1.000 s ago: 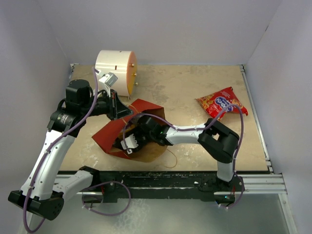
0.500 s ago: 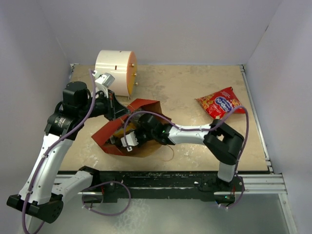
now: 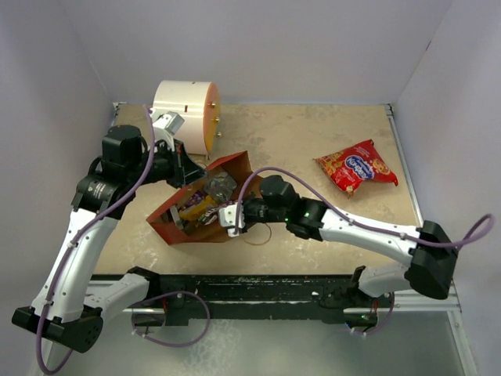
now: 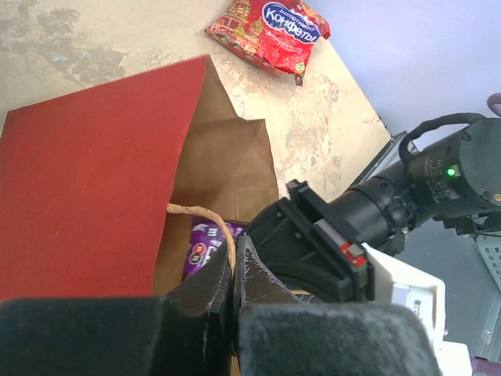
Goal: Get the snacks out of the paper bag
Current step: Take out the snack from the paper bag.
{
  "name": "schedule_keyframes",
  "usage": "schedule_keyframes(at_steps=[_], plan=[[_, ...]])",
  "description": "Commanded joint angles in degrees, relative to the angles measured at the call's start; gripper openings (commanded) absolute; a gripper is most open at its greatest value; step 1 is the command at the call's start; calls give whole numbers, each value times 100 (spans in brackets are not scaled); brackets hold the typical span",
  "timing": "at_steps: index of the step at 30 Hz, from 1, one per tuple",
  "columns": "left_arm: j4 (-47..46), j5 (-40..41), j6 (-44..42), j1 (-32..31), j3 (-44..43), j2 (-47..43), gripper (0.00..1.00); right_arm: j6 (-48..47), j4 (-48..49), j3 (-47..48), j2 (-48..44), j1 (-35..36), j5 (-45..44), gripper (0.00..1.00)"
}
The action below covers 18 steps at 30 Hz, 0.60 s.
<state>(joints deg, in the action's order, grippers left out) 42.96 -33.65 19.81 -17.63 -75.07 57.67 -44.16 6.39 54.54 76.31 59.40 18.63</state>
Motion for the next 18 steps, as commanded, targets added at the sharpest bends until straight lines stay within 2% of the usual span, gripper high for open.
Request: schedule_keyframes(at_steps=[1,6,11,14,18], plan=[[-192,21,257,26,-354,-115,0,947,-323,-86,-743,-7,-536,0],[87,270,269,26,-377,-72,0,2360,-623,178,-1533,-12,-1558,0],[307,950,373,28,-401,-112,0,3682,-1529,559,-2271,-8,-2786,0],[338,1391,515,30,-353,-148,0,4413,-2014,533,-2683,-7,-3841,0],[318,1492,485,31,-311,-115,0,5481,-2284,438,-2996,-10,-5598,0]])
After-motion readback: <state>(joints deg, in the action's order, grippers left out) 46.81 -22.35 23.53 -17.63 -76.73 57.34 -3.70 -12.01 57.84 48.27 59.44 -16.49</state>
